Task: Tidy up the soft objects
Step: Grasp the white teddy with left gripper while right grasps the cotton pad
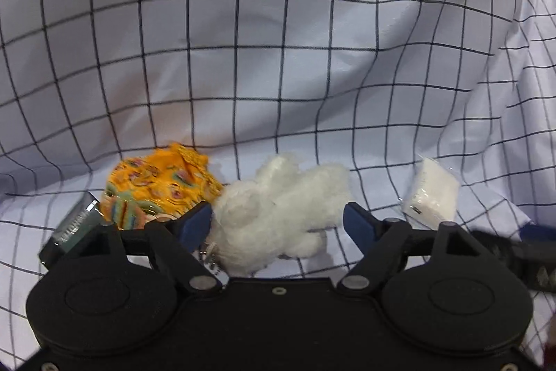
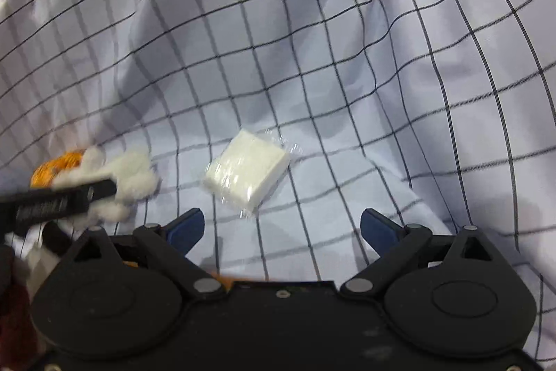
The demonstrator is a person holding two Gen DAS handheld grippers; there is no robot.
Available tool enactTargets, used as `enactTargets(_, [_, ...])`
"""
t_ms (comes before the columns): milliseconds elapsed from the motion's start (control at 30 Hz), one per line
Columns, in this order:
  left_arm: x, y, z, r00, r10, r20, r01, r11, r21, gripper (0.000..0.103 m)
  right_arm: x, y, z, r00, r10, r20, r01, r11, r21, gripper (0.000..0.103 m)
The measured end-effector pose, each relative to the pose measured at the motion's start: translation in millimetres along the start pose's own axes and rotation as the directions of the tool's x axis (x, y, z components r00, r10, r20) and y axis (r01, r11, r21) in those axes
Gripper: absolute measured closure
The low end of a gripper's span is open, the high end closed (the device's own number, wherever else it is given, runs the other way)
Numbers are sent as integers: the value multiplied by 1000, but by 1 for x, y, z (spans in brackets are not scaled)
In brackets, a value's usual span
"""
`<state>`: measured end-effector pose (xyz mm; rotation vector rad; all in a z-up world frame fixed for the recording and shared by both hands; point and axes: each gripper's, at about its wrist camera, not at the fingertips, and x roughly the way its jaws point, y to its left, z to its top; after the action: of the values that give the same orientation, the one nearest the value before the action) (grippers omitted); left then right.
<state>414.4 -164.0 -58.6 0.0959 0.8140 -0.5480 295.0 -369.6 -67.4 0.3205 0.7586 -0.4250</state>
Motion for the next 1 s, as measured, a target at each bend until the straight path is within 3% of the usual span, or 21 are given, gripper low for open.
enactTargets(200, [11, 7, -1, 998, -20, -56, 18, 999, -47, 25, 23, 11, 31, 1000, -11, 9, 11, 999, 30, 5])
enactTargets(533, [31, 15, 0, 988, -23, -151, 8, 995, -103, 24, 78, 30, 45, 990, -64, -128, 64, 998, -5, 6])
enactTargets(633, [31, 12, -1, 988, -19, -154, 4, 995, -96, 24, 79, 32, 44, 992, -35, -120, 33, 999, -21, 22])
enactTargets(700, [34, 13, -1, 987, -20, -158, 4, 995, -98, 24, 77, 31, 44, 992, 16, -123, -20, 999, -31, 38])
enactTargets(1000, [43, 15, 4, 985, -39, -167, 20, 994, -111, 21, 54, 0, 41, 994, 58, -95, -58, 998, 6, 40])
